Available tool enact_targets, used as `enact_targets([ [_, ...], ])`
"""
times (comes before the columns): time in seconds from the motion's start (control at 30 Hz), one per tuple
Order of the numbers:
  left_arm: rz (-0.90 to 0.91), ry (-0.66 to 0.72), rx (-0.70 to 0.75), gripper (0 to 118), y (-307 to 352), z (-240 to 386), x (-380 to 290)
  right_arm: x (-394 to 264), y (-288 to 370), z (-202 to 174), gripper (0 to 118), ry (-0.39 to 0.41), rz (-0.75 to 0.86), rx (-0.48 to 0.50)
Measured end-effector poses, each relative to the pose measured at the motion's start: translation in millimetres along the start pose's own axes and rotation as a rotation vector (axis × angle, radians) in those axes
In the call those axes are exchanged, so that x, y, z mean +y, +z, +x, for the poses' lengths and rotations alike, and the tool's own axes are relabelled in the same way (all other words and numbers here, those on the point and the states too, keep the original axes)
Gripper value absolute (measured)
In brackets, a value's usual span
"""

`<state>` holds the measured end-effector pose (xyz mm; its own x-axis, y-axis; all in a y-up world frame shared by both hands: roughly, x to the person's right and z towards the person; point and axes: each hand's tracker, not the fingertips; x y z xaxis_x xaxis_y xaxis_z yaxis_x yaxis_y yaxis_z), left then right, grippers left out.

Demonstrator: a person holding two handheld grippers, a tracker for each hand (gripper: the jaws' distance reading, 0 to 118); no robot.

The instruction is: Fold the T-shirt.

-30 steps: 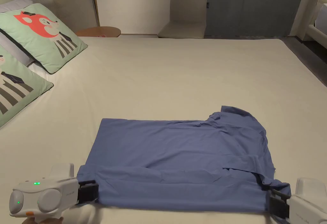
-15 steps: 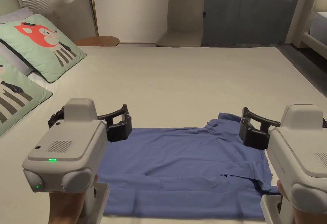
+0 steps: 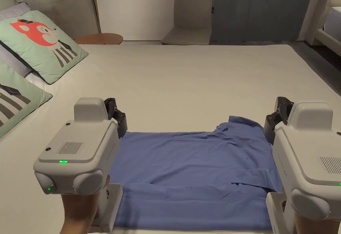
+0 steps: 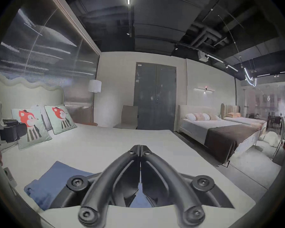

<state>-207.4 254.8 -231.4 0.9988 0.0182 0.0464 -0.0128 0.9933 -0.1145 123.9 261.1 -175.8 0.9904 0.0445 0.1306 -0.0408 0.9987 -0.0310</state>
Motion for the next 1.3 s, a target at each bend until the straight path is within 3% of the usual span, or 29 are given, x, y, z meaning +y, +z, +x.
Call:
enact_targets([
  [0.5, -0.582, 0.048, -0.039, 0, -230.5, -75.3, -34.0, -16.2, -109.9, -1.8, 1, 0.02, -0.074, 0.023],
  [0.63, -0.737, 0.127, -0.038, 8, -290.2, -97.8, -66.3, -32.0, -137.7, 0.2, 1, 0.026, -0.123, 0.021],
  [0.67, -0.759, 0.161, -0.021, 27, -297.0, -100.7, -73.9, -36.2, -143.6, 1.2, 1, 0.027, -0.135, 0.019],
  [0.7, -0.794, 0.174, -0.011, 67, -308.2, -104.8, -83.4, -40.7, -149.5, 2.4, 1, 0.029, -0.147, 0.018],
  [0.73, -0.844, 0.173, 0.005, 93, -318.3, -107.6, -92.2, -45.4, -155.0, 3.7, 1, 0.033, -0.159, 0.016],
  [0.77, -0.878, 0.164, 0.037, 109, -323.9, -108.4, -99.5, -50.2, -157.9, 5.1, 1, 0.04, -0.171, 0.014],
  [0.87, -0.892, 0.164, 0.042, 102, -330.1, -111.9, -113.3, -63.7, -167.0, 10.0, 1, 0.06, -0.208, 0.01],
  [1.1, -0.902, 0.014, 0.034, 57, -325.9, -92.8, -141.8, -84.9, -173.5, 18.8, 1, 0.068, -0.273, 0.001],
  [1.13, -0.872, -0.028, 0.038, 48, -322.3, -87.4, -140.6, -86.0, -173.6, 20.3, 1, 0.068, -0.279, 0.001],
  [1.2, -0.862, -0.071, 0.015, 10, -318.9, -79.2, -135.0, -87.8, -173.6, 22.6, 1, 0.076, -0.29, 0.003],
  [1.23, -0.852, -0.087, 0.005, 2, -316.7, -75.3, -132.8, -88.2, -174.9, 24.6, 1, 0.083, -0.297, 0.002],
  [1.3, -0.836, -0.11, 0.005, 2, -312.4, -69.1, -128.4, -88.3, -179.2, 30.8, 1, 0.075, -0.313, 0.004],
])
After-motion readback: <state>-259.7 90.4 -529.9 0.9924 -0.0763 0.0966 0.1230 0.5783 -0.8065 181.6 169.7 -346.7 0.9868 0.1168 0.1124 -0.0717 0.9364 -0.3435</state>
